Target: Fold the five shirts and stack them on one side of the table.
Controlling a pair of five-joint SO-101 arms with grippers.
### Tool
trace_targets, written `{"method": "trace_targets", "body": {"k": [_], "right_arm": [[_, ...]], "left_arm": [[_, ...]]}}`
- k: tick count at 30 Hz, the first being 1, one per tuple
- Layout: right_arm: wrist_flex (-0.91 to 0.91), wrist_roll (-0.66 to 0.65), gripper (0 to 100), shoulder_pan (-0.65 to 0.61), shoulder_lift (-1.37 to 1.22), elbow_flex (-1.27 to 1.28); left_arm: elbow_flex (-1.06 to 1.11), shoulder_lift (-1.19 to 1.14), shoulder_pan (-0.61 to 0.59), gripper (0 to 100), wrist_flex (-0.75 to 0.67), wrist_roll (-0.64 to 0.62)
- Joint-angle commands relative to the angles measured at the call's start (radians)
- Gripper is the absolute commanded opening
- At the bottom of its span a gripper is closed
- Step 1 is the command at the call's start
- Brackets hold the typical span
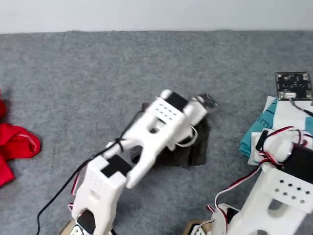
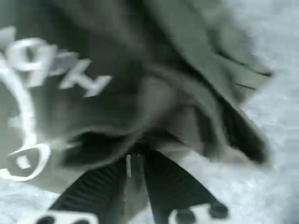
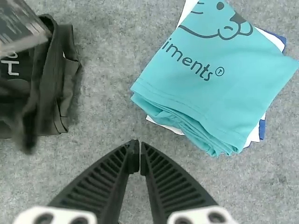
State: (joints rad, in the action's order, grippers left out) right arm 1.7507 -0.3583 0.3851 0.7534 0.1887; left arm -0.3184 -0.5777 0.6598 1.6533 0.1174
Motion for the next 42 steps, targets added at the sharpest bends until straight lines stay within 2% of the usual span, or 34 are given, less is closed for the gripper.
{"method": "trace_targets", "body": {"k": [1,5,9,14,19,24,29,33,42], "right_arm": [[0.022,0.003,0.9,0.012,0.019,-0.006],[0.022,0.003,0.9,0.012,0.019,-0.006],[0.022,0.003,0.9,0.012,0.019,-0.006],[0.022,0.003,0.9,0.012,0.019,-0.006],[0.022,0.003,0.9,0.012,0.019,-0.006],[0.022,0.003,0.9,0.012,0.019,-0.006],[0.022,0.003,0.9,0.012,0.019,-0.006],[0.022,0.003,0.9,0.012,0.019,-0.008],[0.019,0.003,1.1,0.012,0.018,-0.009]], "left_arm": [[-0.025,0.018,0.089,1,0.064,0.005],[-0.028,0.107,0.153,1,0.089,0.005],[-0.024,0.216,0.152,1,0.092,0.005],[-0.03,0.264,-0.008,1,0.086,0.009],[-0.024,0.213,-0.176,1,-0.012,0.014],[-0.028,0.071,-0.235,1,-0.123,0.014],[-0.024,-0.043,-0.173,1,-0.132,0.017],[-0.028,-0.054,-0.069,1,-0.063,0.025],[-0.022,0.112,0.08,1,0.071,0.02]]}}
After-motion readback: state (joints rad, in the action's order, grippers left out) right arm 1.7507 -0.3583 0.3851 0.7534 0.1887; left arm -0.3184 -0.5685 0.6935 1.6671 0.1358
